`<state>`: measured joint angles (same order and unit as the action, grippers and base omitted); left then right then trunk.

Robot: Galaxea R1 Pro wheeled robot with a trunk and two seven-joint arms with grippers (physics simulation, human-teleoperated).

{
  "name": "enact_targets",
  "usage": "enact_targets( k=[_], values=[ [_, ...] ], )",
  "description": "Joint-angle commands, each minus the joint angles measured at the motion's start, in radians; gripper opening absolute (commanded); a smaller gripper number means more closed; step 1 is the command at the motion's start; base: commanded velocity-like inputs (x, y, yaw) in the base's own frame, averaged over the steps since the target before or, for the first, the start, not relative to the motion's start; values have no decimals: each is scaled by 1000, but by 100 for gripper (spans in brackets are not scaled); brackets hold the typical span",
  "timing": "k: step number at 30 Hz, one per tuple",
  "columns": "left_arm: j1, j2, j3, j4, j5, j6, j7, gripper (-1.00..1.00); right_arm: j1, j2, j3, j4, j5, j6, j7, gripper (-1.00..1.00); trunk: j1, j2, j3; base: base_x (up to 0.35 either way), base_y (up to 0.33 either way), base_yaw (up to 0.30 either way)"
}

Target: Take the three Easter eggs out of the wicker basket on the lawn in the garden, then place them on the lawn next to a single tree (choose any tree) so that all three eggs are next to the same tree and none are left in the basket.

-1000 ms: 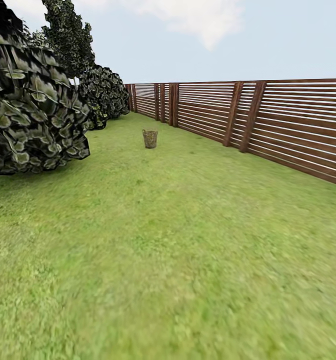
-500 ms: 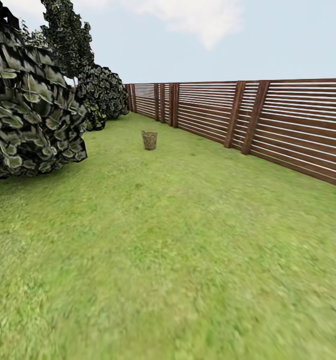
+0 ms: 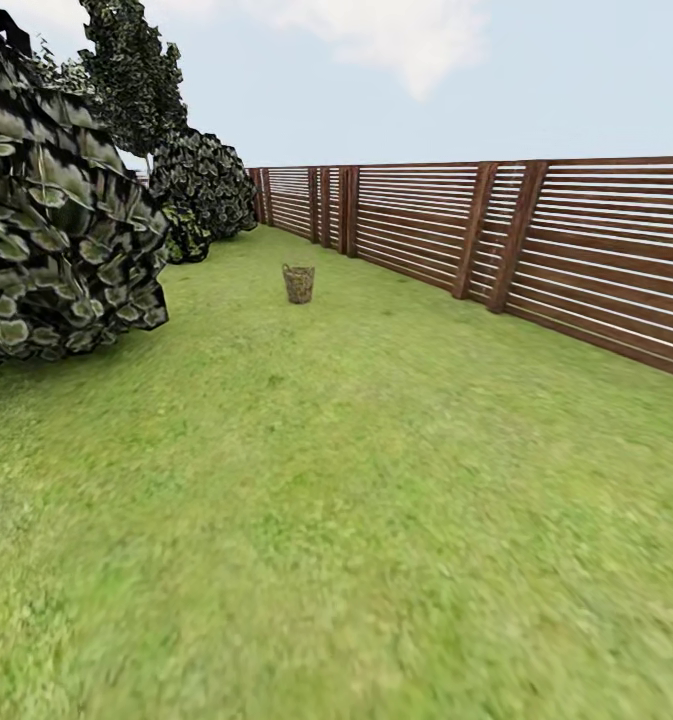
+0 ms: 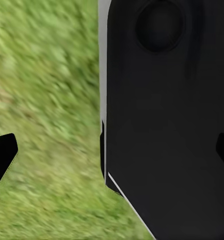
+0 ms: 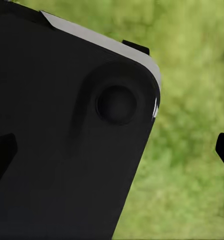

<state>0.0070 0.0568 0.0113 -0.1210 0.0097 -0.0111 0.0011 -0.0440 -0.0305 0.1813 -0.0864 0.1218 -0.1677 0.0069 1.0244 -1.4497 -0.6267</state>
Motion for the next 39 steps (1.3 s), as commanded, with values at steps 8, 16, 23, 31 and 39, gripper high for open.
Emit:
enact_targets(
  k=[8, 16, 23, 31, 39],
  values=[
    [1, 0, 1, -2, 1, -1, 0, 100, 0, 0, -2, 1, 10, -3, 1, 100, 1, 0, -1, 323, 0, 0],
    [1, 0, 3, -2, 1, -1, 0, 100, 0, 0, -1, 1, 9, -3, 1, 100, 1, 0, -1, 323, 0, 0],
    [1, 0, 4, -2, 1, -1, 0, 100, 0, 0, -2, 1, 9, -2, 1, 100, 1, 0, -1, 324, 0, 0],
    [1, 2, 14, -2, 2, -1, 0, 100, 0, 1, -1, 2, 4, -1, 1, 100, 1, 0, -1, 324, 0, 0],
    [1, 2, 24, -2, 2, -1, 0, 100, 0, 1, -1, 1, 7, -1, 1, 100, 1, 0, -1, 324, 0, 0]
  ],
)
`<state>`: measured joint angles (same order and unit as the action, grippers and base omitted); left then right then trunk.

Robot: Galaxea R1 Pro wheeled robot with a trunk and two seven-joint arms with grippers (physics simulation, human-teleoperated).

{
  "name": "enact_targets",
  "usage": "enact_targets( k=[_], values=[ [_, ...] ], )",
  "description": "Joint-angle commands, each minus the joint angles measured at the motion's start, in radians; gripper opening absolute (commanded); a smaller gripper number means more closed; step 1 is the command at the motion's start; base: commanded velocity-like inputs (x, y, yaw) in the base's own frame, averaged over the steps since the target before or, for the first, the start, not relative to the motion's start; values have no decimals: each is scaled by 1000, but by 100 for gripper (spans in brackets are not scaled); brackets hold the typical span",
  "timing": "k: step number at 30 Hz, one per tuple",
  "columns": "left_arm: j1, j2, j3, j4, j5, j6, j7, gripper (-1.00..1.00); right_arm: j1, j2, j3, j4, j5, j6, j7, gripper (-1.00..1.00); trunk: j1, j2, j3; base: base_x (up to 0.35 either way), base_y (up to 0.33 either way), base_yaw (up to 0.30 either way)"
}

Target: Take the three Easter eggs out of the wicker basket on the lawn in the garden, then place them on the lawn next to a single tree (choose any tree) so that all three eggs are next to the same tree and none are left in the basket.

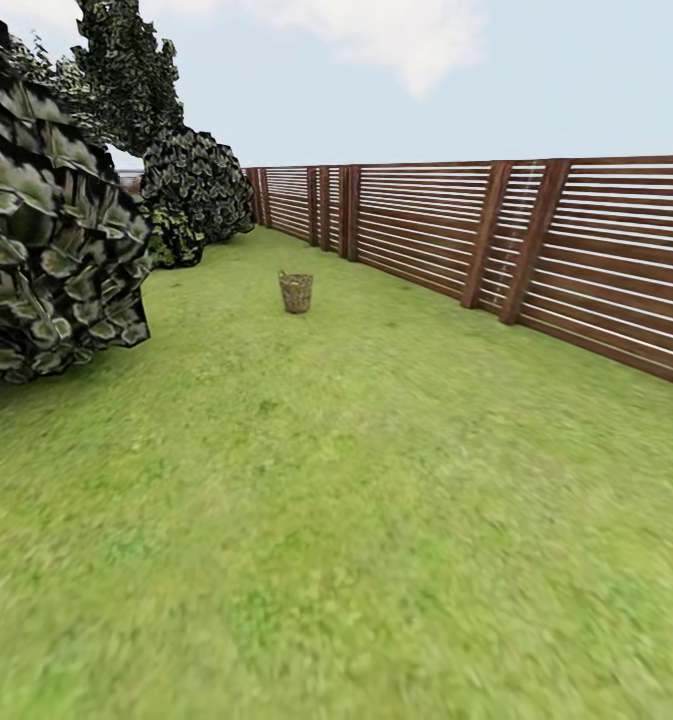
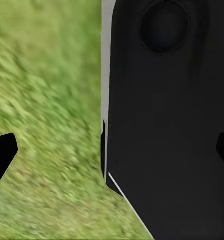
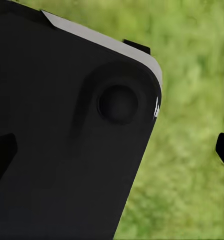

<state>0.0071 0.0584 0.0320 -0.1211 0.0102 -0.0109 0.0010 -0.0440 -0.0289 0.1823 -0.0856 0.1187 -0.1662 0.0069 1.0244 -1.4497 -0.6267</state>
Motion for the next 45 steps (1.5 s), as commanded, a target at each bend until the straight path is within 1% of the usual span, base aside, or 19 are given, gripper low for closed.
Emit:
enact_targets(
  k=[1, 11, 20, 45],
  values=[
    [1, 0, 3, -2, 1, -1, 0, 100, 0, 0, -2, 1, 12, -3, 1, 100, 1, 0, -1, 324, 0, 0],
    [1, 0, 3, -2, 1, -1, 0, 100, 0, 2, -1, -6, 16, -4, 1, 100, 1, 0, -1, 324, 0, 8],
    [1, 0, 3, -2, 1, -1, -1, 100, 0, 2, -1, -6, 17, -4, 1, 100, 1, 0, -1, 324, 0, 212],
    [1, -2, 3, -2, 1, -1, 0, 100, 0, 1, -1, -4, 18, -4, 1, 100, 1, 0, -1, 324, 0, 4]
  ],
)
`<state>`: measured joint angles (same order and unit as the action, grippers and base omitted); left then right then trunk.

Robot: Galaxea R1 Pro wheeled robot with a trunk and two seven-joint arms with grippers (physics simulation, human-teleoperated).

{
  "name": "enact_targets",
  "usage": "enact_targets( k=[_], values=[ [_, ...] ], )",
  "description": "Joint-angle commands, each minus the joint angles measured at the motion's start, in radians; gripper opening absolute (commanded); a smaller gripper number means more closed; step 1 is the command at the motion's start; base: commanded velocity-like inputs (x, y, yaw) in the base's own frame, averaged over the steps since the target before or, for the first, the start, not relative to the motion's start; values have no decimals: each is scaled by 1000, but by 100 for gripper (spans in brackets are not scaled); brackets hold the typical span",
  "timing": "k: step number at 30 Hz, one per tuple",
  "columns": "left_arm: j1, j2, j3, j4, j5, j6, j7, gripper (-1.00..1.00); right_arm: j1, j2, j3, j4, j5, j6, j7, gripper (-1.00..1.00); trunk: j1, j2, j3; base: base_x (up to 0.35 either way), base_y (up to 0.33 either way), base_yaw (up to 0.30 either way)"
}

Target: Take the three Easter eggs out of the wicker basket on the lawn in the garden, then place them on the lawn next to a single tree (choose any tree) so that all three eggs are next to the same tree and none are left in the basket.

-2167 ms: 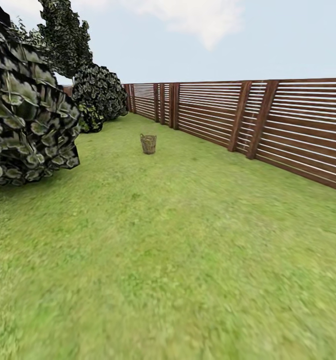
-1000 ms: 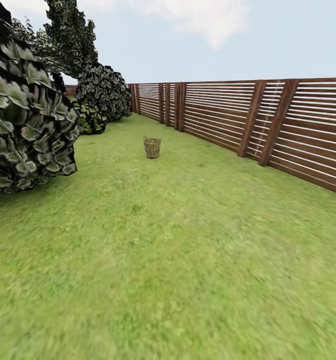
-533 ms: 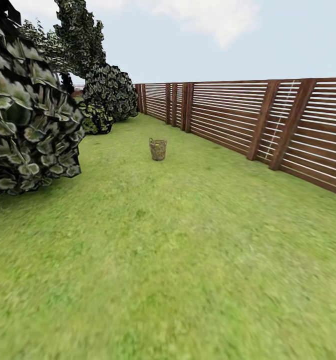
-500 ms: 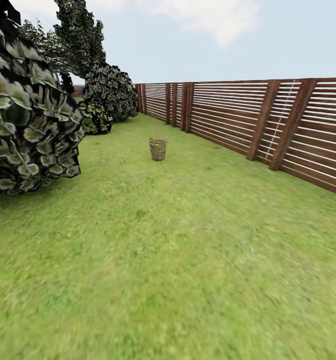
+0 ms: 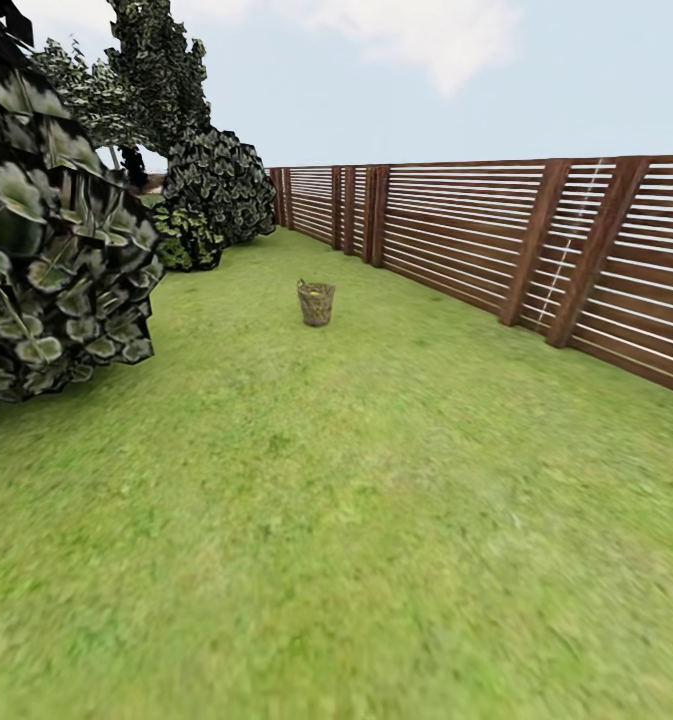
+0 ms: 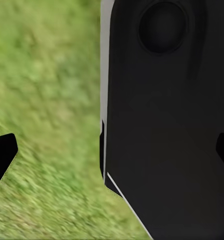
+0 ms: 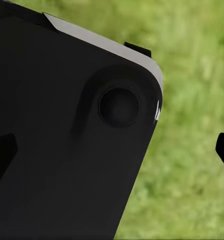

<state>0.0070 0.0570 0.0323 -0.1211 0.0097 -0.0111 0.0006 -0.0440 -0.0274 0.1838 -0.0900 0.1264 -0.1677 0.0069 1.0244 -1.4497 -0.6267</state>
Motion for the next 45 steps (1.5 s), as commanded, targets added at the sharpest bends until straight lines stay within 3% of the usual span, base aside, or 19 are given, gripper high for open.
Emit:
enact_targets(
  k=[1, 13, 45],
  values=[
    [1, 0, 3, -2, 1, -1, 0, 100, 0, 0, -2, 0, 10, -3, 1, 100, 1, 0, -1, 324, 0, 0],
    [1, 0, 3, -2, 1, -1, 0, 100, 0, 1, 0, -1, 12, -3, 1, 100, 1, 0, 0, 324, 0, 186],
    [1, 0, 3, -2, 1, -1, 0, 100, 0, 0, 0, 6, 11, -1, 1, 100, 1, 0, 0, 324, 0, 4]
  ],
)
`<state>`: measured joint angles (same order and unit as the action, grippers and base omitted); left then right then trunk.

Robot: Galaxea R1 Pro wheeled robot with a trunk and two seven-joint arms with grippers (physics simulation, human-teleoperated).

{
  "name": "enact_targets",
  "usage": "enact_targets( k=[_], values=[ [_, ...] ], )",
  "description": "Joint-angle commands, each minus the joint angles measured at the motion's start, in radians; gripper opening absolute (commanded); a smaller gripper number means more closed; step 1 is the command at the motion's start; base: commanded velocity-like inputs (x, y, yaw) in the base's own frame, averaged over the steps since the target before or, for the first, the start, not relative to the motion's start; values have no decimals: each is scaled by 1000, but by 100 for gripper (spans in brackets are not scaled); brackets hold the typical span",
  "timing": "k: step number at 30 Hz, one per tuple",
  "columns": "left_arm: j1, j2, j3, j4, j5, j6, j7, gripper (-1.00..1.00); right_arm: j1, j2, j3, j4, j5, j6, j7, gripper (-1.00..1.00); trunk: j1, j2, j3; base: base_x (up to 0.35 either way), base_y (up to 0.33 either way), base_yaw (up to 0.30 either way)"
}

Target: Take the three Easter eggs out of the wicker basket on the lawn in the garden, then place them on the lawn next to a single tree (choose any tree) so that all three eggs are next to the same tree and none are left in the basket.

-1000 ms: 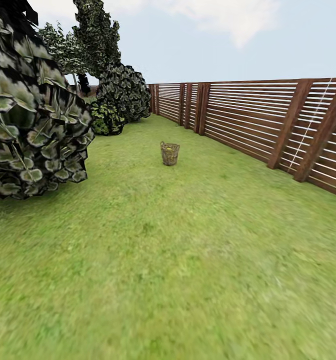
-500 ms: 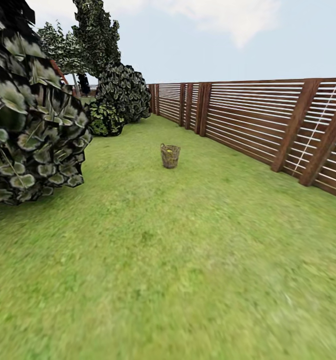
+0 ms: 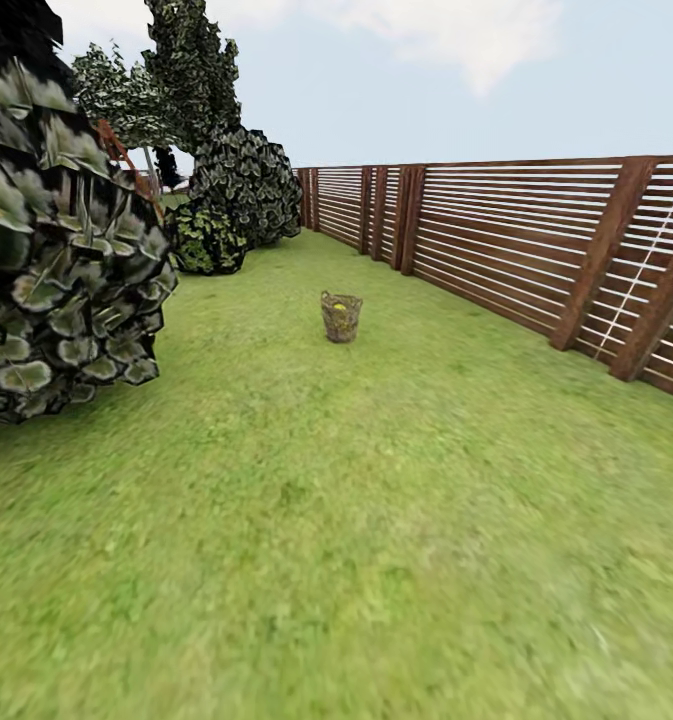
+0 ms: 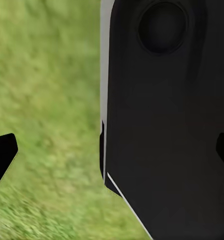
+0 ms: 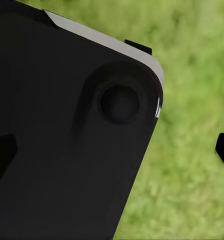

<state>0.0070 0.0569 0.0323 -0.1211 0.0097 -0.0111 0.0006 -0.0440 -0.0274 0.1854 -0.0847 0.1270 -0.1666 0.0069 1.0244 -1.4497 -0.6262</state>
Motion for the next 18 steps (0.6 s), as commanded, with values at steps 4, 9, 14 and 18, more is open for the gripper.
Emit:
enact_targets(
  k=[4, 9, 14, 18],
  values=[
    [1, 0, 2, -2, 1, -1, 1, 100, 0, 0, -4, 0, 6, -3, 1, 100, 1, 0, -1, 324, 0, 0],
    [1, 0, 2, -2, 1, -1, 1, 100, 0, -1, -4, 0, 5, -2, 1, 100, 1, 0, -1, 324, 0, 0],
    [1, 0, 1, -2, 1, -1, 0, 100, 0, 4, -3, 6, 0, 7, -1, 100, 1, 0, -1, 324, 0, 0],
    [1, 0, 1, -2, 1, -1, 0, 100, 0, 4, -4, 12, 0, 8, 2, 100, 1, 0, -1, 324, 0, 0]
  ],
)
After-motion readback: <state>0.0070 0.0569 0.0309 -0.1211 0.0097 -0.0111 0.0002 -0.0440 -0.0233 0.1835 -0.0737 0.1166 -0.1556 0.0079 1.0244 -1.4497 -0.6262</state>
